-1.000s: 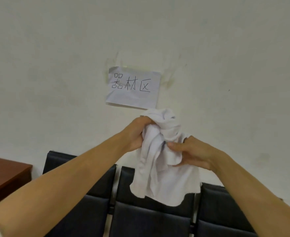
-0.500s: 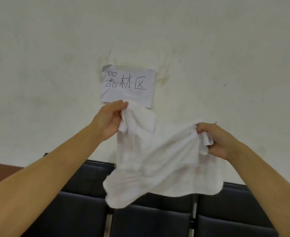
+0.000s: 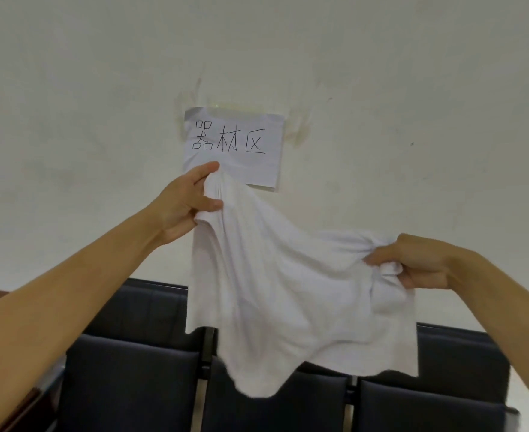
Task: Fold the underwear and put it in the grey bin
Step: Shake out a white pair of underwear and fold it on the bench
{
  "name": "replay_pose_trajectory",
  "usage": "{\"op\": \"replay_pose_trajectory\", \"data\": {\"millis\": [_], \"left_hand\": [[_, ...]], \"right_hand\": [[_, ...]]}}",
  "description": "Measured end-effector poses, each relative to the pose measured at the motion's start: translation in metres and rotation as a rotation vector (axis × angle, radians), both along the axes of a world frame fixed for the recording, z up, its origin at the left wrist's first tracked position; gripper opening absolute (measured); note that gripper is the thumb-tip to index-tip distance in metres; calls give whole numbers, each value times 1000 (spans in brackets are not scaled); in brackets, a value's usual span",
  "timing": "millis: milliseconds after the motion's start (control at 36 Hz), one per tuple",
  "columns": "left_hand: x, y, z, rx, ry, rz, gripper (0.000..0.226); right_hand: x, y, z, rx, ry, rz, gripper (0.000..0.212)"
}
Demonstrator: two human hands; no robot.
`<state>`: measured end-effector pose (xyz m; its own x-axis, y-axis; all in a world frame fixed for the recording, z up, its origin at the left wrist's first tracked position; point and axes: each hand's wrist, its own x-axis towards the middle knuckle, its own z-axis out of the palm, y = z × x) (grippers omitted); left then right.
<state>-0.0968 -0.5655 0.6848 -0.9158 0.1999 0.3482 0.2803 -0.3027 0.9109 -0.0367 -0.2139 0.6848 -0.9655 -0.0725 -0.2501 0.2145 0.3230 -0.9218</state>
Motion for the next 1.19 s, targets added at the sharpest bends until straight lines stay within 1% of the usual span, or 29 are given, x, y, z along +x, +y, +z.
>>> {"op": "replay_pose_trajectory", "data": {"millis": [56, 167, 222, 278, 333, 361, 417, 472, 500, 556, 639, 722, 778, 861, 917, 1028, 1111, 1194], "left_hand": [[0, -3, -2, -9, -11, 59, 64], [-6, -15, -4, 39, -13, 333, 53], [-9, -20, -6, 86, -3, 409, 49], [-13, -24, -8, 131, 2, 443, 49], [-15, -26, -7, 162, 5, 448, 49], [-15, -27, -6, 169, 7, 447, 48], [-15, -29, -3, 176, 10, 452, 46], [-15, -32, -2, 187, -2, 462, 47], [-15, -35, -1, 189, -12, 464, 46], [-15, -39, 0, 177, -25, 455, 45], [-13, -47, 1, 90, -54, 372, 56], [-9, -54, -2, -100, -79, 275, 64], [-7, -60, -6, -212, -97, 271, 61], [-2, -69, -11, -360, -108, 336, 45], [-1, -74, -16, -369, -110, 339, 40], [0, -78, -27, -286, -129, 310, 30], [5, -74, -34, -313, -110, 346, 25], [12, -66, -37, -343, -99, 426, 15]], "right_hand": [[0, 2, -2, -11, -28, -4, 22], [-4, 6, -15, -57, -49, -72, 31], [-7, 3, -22, -65, -63, -126, 44], [-8, 0, -26, -74, -61, -133, 65], [-6, 1, -28, -144, -75, -64, 83], [-4, 2, -28, -189, -90, 2, 86], [-1, 4, -28, -241, -96, 143, 78], [-1, 7, -28, -233, -76, 225, 72], [0, 7, -27, -203, -73, 249, 69], [-1, 4, -27, -106, -64, 244, 55], [-2, -2, -25, 16, -4, 126, 35], [-5, -3, -29, 106, 105, -49, 27], [-8, -2, -33, 185, 182, -166, 21], [-13, -1, -41, 230, 263, -324, 15], [-15, -1, -44, 191, 307, -424, 16], [-11, 0, -44, 129, 390, -546, 16], [-2, -1, -43, 177, 455, -569, 17], [11, 0, -40, 257, 494, -564, 19]]}}
